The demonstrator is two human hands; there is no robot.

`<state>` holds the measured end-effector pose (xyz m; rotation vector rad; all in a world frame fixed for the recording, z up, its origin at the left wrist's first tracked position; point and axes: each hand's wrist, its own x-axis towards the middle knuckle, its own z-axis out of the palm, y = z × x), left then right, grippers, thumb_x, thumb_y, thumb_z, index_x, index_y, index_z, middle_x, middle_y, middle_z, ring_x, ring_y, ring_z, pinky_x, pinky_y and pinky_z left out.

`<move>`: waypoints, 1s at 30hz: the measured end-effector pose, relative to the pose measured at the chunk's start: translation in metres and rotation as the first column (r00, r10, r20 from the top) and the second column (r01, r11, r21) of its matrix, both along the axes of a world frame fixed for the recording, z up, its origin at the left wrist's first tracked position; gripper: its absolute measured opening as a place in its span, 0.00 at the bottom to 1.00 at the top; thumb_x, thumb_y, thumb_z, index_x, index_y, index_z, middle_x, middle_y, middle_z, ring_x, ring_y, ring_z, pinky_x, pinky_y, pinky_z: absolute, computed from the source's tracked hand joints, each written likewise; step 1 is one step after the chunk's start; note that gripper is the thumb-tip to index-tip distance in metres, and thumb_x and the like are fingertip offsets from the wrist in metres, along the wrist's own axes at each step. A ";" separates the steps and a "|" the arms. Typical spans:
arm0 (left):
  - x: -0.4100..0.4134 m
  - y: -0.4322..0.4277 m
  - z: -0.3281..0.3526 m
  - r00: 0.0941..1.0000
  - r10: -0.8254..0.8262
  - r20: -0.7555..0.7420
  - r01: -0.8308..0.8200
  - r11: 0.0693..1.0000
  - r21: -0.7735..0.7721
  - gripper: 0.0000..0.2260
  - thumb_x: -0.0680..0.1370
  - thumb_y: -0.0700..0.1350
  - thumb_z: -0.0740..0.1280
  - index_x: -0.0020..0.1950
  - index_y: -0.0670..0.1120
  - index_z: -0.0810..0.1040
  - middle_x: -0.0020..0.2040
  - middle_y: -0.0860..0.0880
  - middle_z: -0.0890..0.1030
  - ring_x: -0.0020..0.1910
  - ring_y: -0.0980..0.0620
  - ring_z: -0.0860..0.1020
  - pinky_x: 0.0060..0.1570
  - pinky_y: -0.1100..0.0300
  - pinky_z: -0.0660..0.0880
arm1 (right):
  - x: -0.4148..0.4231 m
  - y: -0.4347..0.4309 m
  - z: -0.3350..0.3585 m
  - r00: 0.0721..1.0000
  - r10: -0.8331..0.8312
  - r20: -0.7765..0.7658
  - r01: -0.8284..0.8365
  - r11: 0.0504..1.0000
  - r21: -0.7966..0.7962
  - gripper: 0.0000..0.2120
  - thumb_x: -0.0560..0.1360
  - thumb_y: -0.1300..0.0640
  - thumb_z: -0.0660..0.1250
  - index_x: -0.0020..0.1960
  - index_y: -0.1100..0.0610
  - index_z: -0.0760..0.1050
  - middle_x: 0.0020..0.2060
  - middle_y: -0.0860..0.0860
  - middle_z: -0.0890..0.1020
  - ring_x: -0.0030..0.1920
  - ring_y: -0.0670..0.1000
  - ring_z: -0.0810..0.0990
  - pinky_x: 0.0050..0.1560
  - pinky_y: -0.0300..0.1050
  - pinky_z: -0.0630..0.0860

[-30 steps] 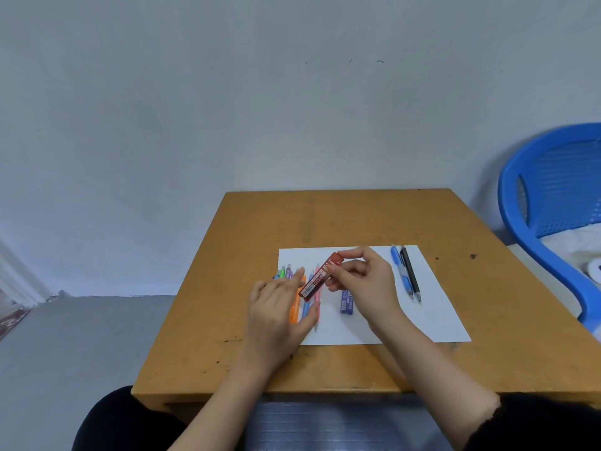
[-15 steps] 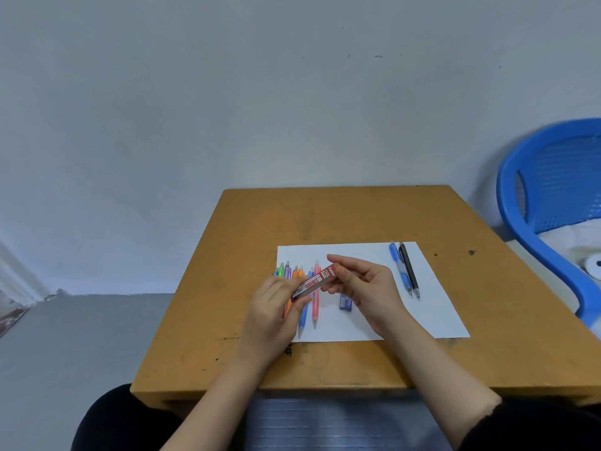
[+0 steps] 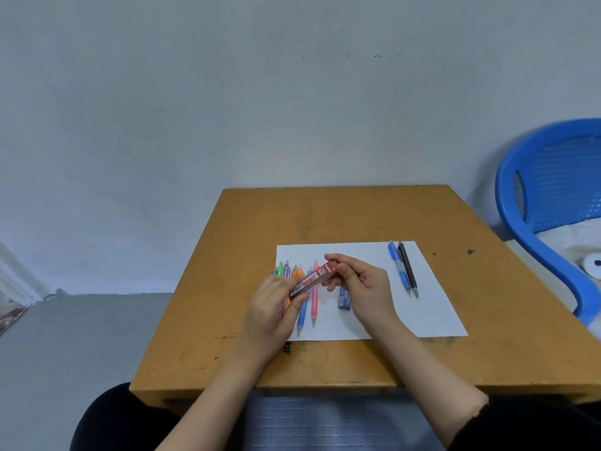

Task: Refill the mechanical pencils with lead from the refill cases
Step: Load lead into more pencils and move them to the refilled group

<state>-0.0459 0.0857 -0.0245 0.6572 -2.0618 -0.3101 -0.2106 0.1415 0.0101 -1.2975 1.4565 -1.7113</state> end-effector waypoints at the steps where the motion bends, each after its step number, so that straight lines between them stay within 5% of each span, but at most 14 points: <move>1: 0.000 0.000 0.001 1.000 -0.004 -0.002 0.004 1.000 0.005 0.23 0.82 0.55 0.57 0.59 0.37 0.79 0.50 0.45 0.82 0.52 0.60 0.73 0.51 0.75 0.69 | 0.002 0.000 -0.002 0.997 -0.051 -0.057 0.050 0.999 -0.007 0.14 0.79 0.64 0.59 0.51 0.48 0.79 0.34 0.45 0.82 0.34 0.46 0.80 0.45 0.37 0.79; 6: 0.000 -0.001 0.001 1.000 -0.006 -0.020 0.007 0.999 0.044 0.23 0.82 0.55 0.56 0.59 0.36 0.78 0.50 0.45 0.81 0.52 0.60 0.72 0.51 0.76 0.69 | 0.011 -0.001 -0.004 0.951 -0.172 -0.256 0.154 0.984 -0.089 0.12 0.79 0.66 0.58 0.56 0.59 0.79 0.40 0.43 0.79 0.39 0.40 0.78 0.38 0.28 0.73; 12: 0.001 -0.003 -0.001 0.999 0.003 -0.046 0.001 0.995 0.098 0.16 0.79 0.47 0.61 0.58 0.36 0.78 0.49 0.45 0.80 0.49 0.58 0.74 0.49 0.74 0.70 | 0.011 0.002 0.004 0.920 -0.094 -0.380 0.043 0.989 -0.141 0.14 0.78 0.63 0.60 0.62 0.61 0.76 0.42 0.38 0.76 0.44 0.36 0.77 0.39 0.26 0.72; 20: 0.000 0.000 -0.002 1.000 0.003 -0.018 -0.002 0.998 0.058 0.24 0.82 0.55 0.57 0.58 0.36 0.79 0.48 0.44 0.81 0.50 0.58 0.74 0.50 0.75 0.70 | 0.012 0.001 0.000 0.894 -0.218 -0.391 0.135 0.964 -0.229 0.13 0.77 0.67 0.57 0.54 0.63 0.79 0.41 0.44 0.78 0.44 0.37 0.77 0.40 0.25 0.73; 25: 0.000 0.001 0.001 0.999 -0.007 -0.037 0.009 0.998 0.054 0.23 0.82 0.54 0.57 0.58 0.36 0.79 0.48 0.45 0.81 0.50 0.57 0.74 0.49 0.73 0.71 | 0.021 -0.005 0.002 0.958 -0.204 -0.201 0.188 0.978 -0.093 0.16 0.79 0.70 0.53 0.47 0.56 0.76 0.39 0.47 0.78 0.41 0.42 0.78 0.39 0.31 0.75; 30: 0.000 -0.001 0.002 0.992 0.010 -0.124 -0.004 0.999 0.045 0.23 0.81 0.55 0.58 0.58 0.35 0.79 0.49 0.49 0.79 0.49 0.57 0.75 0.50 0.73 0.71 | 0.027 -0.004 0.009 1.000 0.010 0.005 -0.010 1.000 0.010 0.09 0.81 0.59 0.58 0.52 0.49 0.76 0.43 0.45 0.79 0.42 0.39 0.78 0.43 0.32 0.75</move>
